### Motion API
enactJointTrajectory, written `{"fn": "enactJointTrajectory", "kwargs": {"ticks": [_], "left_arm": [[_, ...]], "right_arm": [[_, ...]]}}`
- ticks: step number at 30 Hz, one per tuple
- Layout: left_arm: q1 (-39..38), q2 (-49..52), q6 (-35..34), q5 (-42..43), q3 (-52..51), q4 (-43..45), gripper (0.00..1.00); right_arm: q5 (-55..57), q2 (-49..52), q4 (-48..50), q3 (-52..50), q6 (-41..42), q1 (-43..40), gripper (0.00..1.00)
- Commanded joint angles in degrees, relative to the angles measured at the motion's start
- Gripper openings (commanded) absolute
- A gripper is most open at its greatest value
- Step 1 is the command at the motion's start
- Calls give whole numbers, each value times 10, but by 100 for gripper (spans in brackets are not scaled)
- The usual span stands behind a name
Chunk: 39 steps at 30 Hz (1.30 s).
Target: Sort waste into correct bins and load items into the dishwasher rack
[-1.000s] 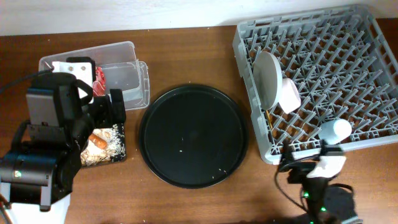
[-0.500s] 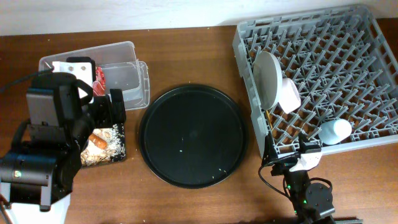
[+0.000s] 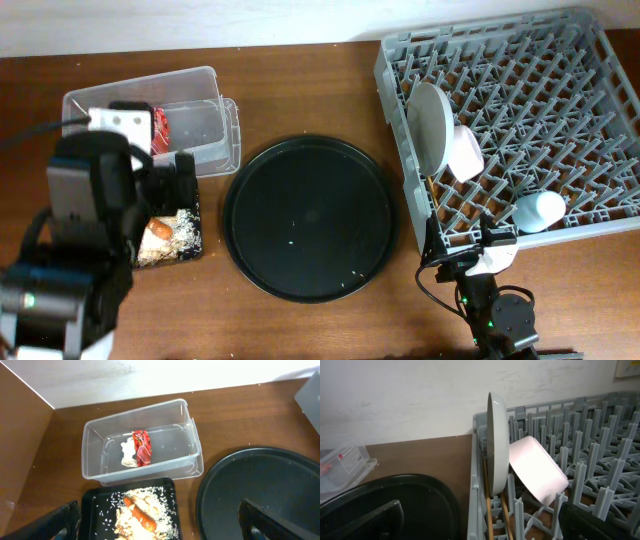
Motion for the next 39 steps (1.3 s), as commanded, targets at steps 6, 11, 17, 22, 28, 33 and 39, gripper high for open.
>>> {"fn": "enactJointTrajectory", "kwargs": {"ticks": [6, 11, 17, 22, 28, 33, 39], "left_arm": [[-2, -254, 75, -2, -314, 198, 99], [15, -432, 135, 95, -593, 432, 99], [15, -615, 135, 95, -788, 509, 99], [15, -619, 135, 103, -879, 592, 99], [14, -619, 135, 103, -879, 591, 99], [14, -618, 135, 103, -879, 591, 99], [14, -618, 135, 103, -879, 591, 100]], "right_arm": [[-5, -5, 1, -6, 0, -2, 98], [-5, -5, 1, -6, 0, -2, 98], [-5, -5, 1, -6, 0, -2, 98], [-5, -5, 1, -6, 0, -2, 98], [-5, -5, 1, -6, 0, -2, 98], [-5, -5, 1, -6, 0, -2, 98], [-5, -5, 1, -6, 0, -2, 98]]}}
